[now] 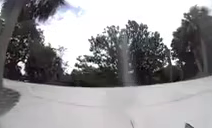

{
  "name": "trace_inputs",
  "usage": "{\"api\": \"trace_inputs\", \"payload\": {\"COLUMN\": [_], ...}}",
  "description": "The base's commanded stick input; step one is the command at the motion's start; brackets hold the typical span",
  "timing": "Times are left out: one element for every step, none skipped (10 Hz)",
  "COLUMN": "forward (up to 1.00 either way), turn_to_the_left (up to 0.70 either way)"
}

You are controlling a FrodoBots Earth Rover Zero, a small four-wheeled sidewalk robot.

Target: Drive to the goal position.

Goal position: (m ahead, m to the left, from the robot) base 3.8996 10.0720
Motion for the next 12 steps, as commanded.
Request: {"api": "trace_inputs", "payload": {"forward": [0.59,0.59,0.59,0.55,0.53,0.51,0.46,0.44,0.43,0.42,0.40,0.39], "turn_to_the_left": [0.15,0.15,0.15,0.14,0.13,0.23,0.28,0.26,0.26,0.25,0.24,0.24]}}
